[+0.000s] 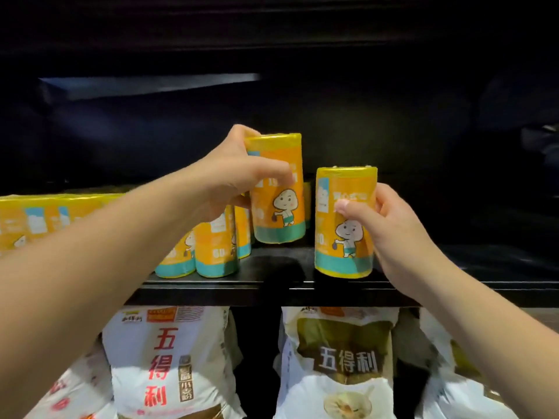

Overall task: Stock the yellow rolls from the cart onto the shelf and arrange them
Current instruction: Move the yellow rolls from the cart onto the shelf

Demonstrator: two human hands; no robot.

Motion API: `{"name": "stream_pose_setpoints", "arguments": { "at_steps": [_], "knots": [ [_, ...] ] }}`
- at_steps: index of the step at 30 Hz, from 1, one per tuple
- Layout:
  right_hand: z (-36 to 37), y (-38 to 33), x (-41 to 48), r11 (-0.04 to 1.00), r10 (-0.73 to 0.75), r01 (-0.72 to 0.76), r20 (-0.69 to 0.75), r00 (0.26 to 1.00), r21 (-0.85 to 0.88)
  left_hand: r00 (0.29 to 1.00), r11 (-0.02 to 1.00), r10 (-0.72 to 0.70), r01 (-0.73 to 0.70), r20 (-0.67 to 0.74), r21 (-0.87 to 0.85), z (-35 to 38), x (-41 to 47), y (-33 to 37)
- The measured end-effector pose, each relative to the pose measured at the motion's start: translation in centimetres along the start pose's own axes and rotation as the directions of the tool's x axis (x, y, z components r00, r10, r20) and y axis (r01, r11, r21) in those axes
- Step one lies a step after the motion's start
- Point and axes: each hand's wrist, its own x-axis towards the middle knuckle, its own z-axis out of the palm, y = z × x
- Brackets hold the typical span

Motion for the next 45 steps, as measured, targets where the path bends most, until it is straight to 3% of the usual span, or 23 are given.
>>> {"name": "stream_pose_setpoints", "arguments": {
  "at_steps": [6,16,21,26,33,45],
  "knots": [
    [-0.1,0.8,5.9,0.993,0.034,-0.039,-0.047,0.998,-0.109,1.000,0.988,-0.023,0.025,-0.017,0.155,-1.0,5.9,-0.1],
    [0.8,3.8,14.1,0.956,0.203,-0.219,-0.096,0.974,-0.196,0.972,0.910,-0.177,0.103,0.152,0.403,-1.2,14.2,-2.8],
    [1.3,5.5,17.0,0.928,0.272,-0.288,-0.098,0.957,-0.237,0.979,0.857,-0.118,0.015,0.168,0.516,-0.9,17.5,-4.3],
    [1.4,6.5,19.4,0.892,0.333,-0.346,-0.094,0.938,-0.290,0.959,0.722,-0.101,-0.113,0.266,0.683,-1.6,19.6,-4.5],
    [2.0,7.9,20.6,0.848,0.422,-0.412,-0.047,0.905,-0.334,0.943,0.605,-0.157,-0.142,0.292,0.783,-1.2,21.1,-6.0],
    [2.4,10.1,21.1,0.843,0.460,-0.443,-0.020,0.888,-0.306,0.940,0.550,-0.169,-0.159,0.295,0.820,0.5,21.8,-8.7]
  ]
}}
